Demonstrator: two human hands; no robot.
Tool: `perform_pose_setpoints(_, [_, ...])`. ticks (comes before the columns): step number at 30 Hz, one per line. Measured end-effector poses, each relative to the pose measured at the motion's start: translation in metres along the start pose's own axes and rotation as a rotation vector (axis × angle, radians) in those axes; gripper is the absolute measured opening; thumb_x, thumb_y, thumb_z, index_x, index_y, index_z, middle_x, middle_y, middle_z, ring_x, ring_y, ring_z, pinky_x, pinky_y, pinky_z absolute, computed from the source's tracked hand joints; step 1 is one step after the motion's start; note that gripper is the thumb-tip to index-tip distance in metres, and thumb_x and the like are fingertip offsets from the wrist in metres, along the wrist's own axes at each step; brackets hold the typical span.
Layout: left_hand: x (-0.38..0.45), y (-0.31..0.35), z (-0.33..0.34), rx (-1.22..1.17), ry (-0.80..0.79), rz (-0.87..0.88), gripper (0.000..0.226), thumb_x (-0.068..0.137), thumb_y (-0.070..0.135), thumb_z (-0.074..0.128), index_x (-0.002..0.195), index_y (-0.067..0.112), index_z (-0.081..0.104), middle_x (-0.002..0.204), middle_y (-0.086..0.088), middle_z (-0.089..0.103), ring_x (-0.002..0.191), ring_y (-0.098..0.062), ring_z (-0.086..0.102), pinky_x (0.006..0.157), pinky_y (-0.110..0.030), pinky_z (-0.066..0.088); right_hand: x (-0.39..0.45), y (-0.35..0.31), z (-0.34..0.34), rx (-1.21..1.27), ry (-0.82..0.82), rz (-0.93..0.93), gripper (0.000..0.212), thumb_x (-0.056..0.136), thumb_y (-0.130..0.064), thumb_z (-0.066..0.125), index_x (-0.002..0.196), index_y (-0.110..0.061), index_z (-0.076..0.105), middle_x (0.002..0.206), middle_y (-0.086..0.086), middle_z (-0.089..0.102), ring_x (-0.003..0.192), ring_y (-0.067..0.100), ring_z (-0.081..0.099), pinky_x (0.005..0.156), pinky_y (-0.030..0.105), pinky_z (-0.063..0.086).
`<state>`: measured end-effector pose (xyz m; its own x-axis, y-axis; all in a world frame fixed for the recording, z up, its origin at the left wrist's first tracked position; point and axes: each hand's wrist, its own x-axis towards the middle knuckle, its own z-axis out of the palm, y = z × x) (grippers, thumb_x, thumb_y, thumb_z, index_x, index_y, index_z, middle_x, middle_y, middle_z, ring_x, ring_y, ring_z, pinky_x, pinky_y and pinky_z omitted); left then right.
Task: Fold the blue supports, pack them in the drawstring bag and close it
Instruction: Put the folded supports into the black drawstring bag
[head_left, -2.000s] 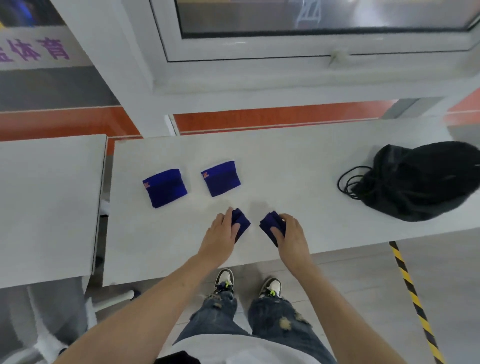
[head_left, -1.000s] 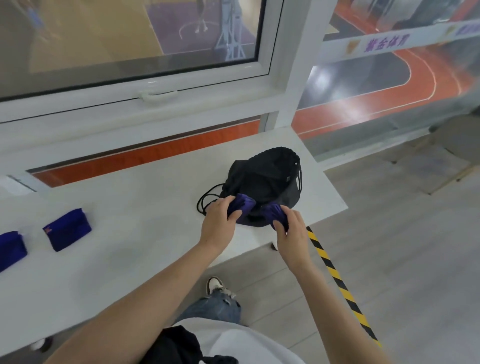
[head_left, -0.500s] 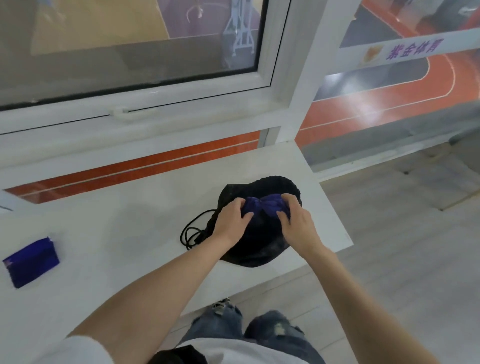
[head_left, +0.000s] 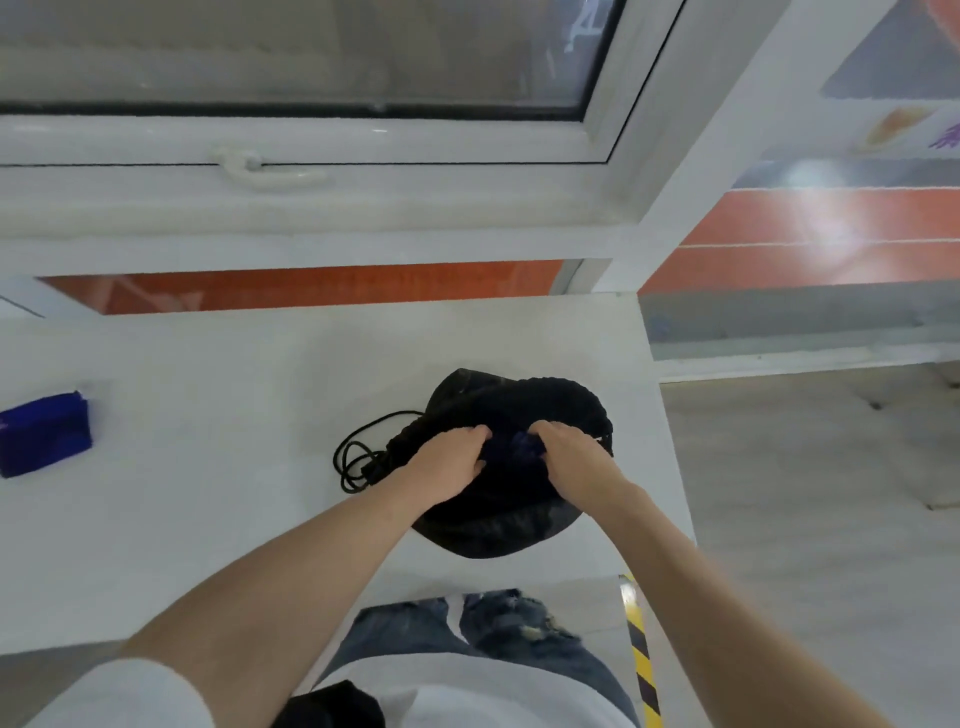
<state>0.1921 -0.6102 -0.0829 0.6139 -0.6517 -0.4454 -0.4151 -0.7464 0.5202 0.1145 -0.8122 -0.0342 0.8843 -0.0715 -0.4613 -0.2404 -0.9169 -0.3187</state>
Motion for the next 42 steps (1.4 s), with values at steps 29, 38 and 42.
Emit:
perform_pose_setpoints(29, [-0.022,0.032,0.000,0.151,0.367,-0.191,0.040,0.107,0.029,0.049,0.143,0.013,0.055,0.144,-0.004,0.057,0.134,-0.024,0.053,0.107,-0.040,0.049,0.026,0.006,-0.005,-0.023,0.123,-0.218,0.033,0.105,-0.027,0.050,0.135,-0.018,0.062,0.129,-0.001,0.064,0.120,0.020,0.056,0.093,0.034,0.054])
perform_pose_setpoints(38, [-0.118,-0.007,-0.024,0.260,0.679,-0.404,0.041,0.105,0.029,0.046,0.142,0.015,0.053,0.151,-0.007,0.051,0.140,-0.025,0.049,0.108,-0.042,0.047,0.013,-0.079,0.004,-0.071,0.330,-0.438,0.027,0.101,-0.024,0.056,0.125,-0.017,0.068,0.122,-0.001,0.068,0.116,0.021,0.060,0.094,0.037,0.055])
perform_pose_setpoints(42, [-0.166,-0.049,-0.023,0.229,0.707,-0.506,0.042,0.103,0.027,0.049,0.143,0.013,0.054,0.151,-0.009,0.052,0.141,-0.028,0.049,0.107,-0.045,0.047,0.010,-0.142,0.027,-0.123,0.349,-0.552,0.019,0.096,-0.018,0.061,0.111,-0.016,0.071,0.109,-0.001,0.070,0.103,0.024,0.064,0.079,0.038,0.056])
